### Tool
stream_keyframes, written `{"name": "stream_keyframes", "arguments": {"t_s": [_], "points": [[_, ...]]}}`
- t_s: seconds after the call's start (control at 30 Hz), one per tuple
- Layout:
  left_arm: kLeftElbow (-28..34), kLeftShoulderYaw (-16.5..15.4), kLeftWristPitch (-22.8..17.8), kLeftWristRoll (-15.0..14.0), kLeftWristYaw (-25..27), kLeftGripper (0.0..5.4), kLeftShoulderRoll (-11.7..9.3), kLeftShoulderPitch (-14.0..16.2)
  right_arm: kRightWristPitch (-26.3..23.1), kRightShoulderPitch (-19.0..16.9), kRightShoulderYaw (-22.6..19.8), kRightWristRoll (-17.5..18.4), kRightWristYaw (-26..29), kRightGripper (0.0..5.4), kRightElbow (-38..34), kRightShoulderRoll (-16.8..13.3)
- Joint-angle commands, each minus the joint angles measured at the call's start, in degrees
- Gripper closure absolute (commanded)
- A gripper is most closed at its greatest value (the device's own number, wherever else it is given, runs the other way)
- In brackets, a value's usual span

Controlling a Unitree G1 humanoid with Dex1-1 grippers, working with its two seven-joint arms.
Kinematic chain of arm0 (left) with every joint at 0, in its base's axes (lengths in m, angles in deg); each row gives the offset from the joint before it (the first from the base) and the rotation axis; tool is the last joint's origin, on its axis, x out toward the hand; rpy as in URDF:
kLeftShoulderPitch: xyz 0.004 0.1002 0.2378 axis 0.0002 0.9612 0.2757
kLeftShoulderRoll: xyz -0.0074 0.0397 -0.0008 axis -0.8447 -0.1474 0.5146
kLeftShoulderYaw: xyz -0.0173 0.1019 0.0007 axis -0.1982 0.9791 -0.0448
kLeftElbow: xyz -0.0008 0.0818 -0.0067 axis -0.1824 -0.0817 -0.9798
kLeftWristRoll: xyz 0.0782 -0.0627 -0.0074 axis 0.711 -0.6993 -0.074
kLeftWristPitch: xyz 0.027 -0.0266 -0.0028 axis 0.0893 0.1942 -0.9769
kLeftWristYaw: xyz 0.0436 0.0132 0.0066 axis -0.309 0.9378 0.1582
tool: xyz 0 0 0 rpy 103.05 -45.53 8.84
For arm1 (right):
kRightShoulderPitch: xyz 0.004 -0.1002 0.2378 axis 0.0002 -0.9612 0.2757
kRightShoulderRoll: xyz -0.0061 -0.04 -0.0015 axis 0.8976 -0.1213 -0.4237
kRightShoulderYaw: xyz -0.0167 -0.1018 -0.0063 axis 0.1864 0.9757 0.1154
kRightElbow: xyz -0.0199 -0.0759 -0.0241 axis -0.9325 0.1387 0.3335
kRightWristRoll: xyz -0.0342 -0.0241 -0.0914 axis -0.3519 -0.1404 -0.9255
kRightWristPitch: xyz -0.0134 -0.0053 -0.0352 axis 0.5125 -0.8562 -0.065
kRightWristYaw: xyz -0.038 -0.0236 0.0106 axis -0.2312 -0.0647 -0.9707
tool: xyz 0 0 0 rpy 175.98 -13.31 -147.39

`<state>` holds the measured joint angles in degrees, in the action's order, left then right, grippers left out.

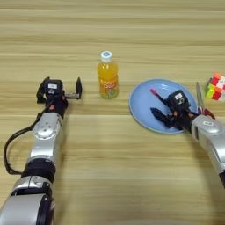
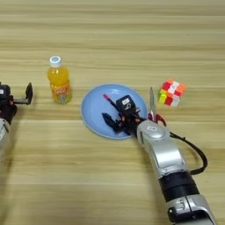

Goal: Move the objects on the table

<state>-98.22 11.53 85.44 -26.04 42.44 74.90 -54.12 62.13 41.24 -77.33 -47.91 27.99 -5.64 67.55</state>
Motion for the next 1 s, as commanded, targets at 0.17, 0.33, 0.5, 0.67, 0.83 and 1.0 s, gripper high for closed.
{"name": "stream_keyframes", "arguments": {"t_s": [0.17, 0.33, 0.5, 0.67, 0.83, 1.0], "points": [[0.10, 0.26, -0.19, 0.44, -0.28, 0.00, 0.10, -0.89, -0.95, -0.55, 0.26, -0.45, 0.35, 2.94, 1.86, -0.23], [0.17, 0.27, -0.14, 0.39, -0.25, 0.00, 0.14, -0.84, -0.71, -0.52, 0.18, -0.48, 0.35, 3.52, 2.07, -0.20], [0.61, 0.31, -0.16, 0.37, -0.26, 0.00, 0.20, -0.64, -0.59, -0.66, 0.18, -0.43, 0.47, 4.09, 1.97, -0.26], [0.95, 0.36, -0.18, 0.40, -0.26, 0.00, 0.30, -0.48, -0.52, -0.79, 0.16, -0.39, 0.52, 4.49, 1.87, -0.34], [1.25, 0.38, -0.24, 0.42, -0.28, 0.00, 0.35, -0.34, -0.49, -0.90, 0.13, -0.36, 0.55, 4.91, 1.81, -0.32], [1.34, 0.36, -0.26, 0.43, -0.30, 0.00, 0.36, -0.31, -0.42, -0.95, 0.14, -0.35, 0.58, 4.91, 1.78, -0.29]]}}
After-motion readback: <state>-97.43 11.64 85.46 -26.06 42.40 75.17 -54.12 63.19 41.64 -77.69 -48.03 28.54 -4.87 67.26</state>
